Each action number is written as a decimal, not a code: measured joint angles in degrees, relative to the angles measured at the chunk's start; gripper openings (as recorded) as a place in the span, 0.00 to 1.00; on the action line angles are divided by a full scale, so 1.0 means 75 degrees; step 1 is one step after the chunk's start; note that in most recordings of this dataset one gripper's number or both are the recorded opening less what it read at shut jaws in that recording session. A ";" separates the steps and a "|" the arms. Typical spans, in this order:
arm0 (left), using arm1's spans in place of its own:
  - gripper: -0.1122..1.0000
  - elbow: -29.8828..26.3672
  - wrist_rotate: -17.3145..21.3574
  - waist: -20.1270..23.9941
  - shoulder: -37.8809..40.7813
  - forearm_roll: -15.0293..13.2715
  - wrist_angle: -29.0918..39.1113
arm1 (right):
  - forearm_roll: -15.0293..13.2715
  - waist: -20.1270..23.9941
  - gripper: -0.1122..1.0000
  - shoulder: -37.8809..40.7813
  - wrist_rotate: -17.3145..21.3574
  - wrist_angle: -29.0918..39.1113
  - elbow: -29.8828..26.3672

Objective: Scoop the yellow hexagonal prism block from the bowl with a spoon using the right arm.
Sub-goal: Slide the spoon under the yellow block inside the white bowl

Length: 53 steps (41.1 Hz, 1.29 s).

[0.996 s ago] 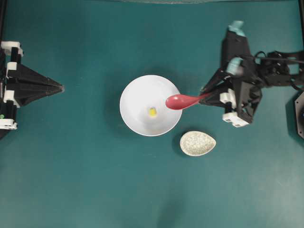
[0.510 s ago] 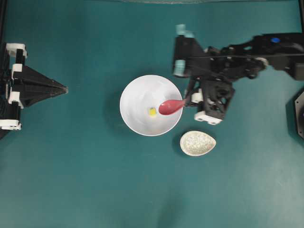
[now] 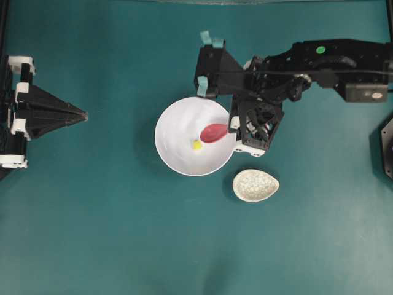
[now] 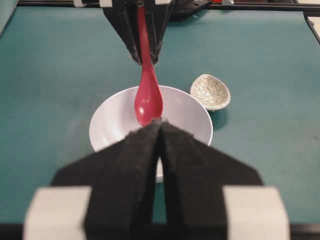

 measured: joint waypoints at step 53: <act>0.09 0.0000 0.0000 0.0000 0.0000 0.0000 0.0000 | -0.0141 0.0281 0.32 0.0867 -0.0094 -0.1148 -0.0023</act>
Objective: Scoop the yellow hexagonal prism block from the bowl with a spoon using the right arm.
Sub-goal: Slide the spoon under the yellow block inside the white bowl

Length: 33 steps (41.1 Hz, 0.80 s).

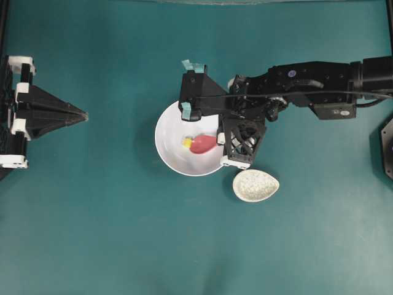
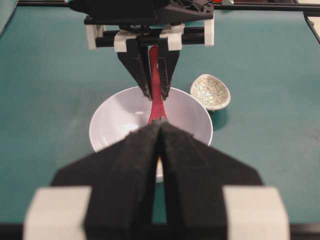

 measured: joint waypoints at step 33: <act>0.09 0.0000 0.0000 0.0000 0.0000 0.0000 0.0000 | -0.0352 0.0000 0.32 0.0000 -0.0012 -0.1770 0.0000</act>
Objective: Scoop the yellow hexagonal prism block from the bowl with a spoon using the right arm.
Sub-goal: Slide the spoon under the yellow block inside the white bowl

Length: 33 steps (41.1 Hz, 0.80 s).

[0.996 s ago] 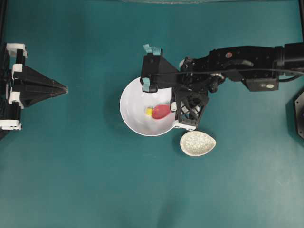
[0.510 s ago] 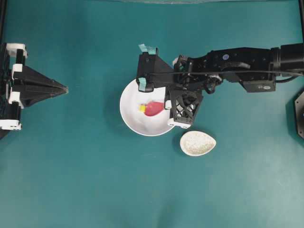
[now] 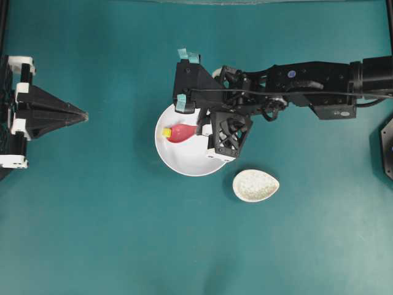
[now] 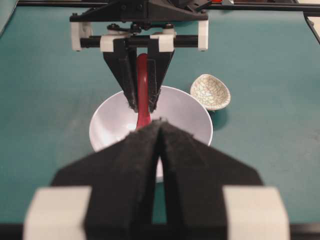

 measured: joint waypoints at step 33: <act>0.09 0.0000 0.0000 0.0000 0.0000 0.0000 -0.0012 | 0.0000 0.0012 0.32 -0.0059 0.0047 -0.0187 0.0047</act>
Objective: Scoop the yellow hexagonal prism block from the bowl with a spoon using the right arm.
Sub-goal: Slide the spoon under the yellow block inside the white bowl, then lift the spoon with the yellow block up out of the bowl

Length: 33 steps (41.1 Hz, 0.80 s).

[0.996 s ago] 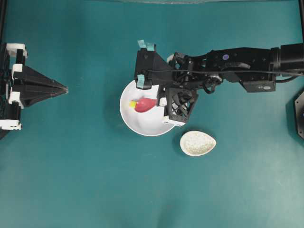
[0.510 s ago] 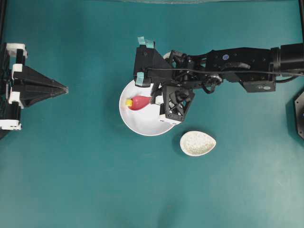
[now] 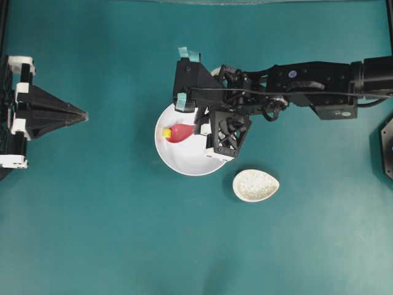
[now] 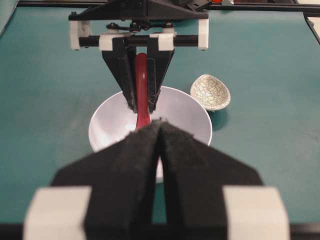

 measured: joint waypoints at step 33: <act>0.09 0.0000 -0.0023 0.0000 -0.0012 0.0000 0.0000 | 0.0012 0.0457 0.32 -0.1957 0.0035 -0.3270 0.1594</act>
